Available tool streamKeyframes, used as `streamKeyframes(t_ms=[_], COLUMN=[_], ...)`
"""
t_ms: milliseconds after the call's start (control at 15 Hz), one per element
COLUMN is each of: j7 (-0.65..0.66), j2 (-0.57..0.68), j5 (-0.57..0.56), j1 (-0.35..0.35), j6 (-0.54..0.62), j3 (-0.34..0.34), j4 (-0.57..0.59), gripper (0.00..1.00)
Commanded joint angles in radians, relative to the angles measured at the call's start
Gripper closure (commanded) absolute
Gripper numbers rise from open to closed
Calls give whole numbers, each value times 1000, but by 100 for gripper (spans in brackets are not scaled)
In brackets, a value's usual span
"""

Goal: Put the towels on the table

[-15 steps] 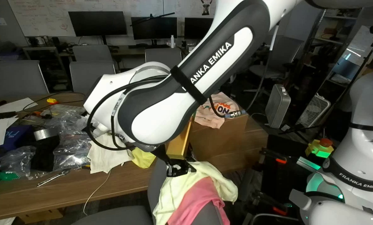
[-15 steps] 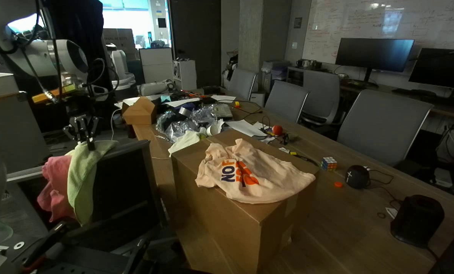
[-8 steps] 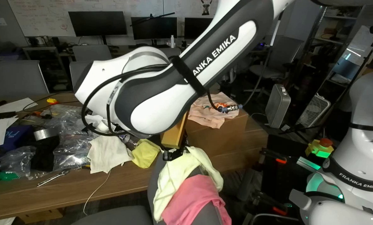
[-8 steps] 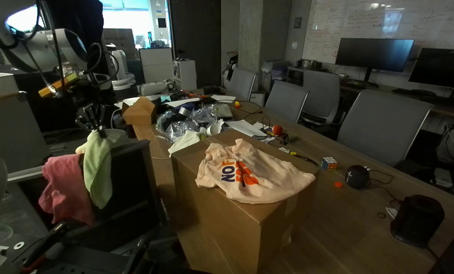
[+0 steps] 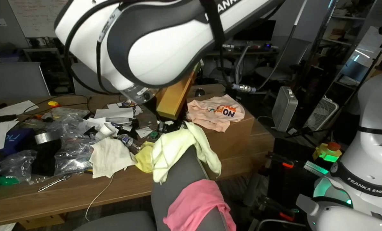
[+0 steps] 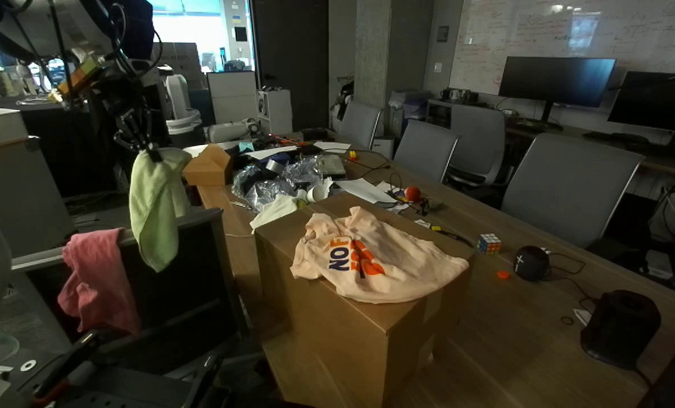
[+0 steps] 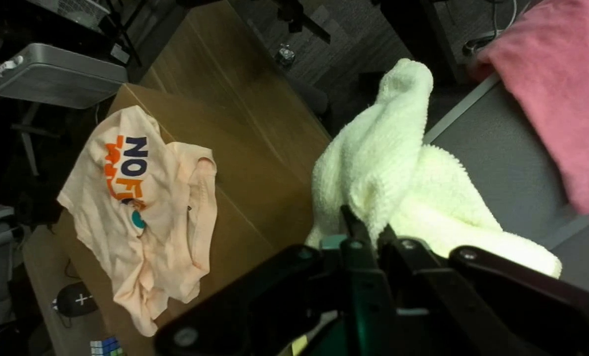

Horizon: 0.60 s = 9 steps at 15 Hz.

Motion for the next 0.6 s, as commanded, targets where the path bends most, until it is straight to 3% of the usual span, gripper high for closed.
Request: streamKeyframes(t_ms=[0, 200, 533], j7=[41, 59, 74], j2=[-72, -120, -231], j5=[-29, -32, 1], j1=[-15, -57, -195], j6=[-54, -90, -95], j3=[-6, -23, -89], j4=[20, 40, 31], gripper=[99, 99, 99])
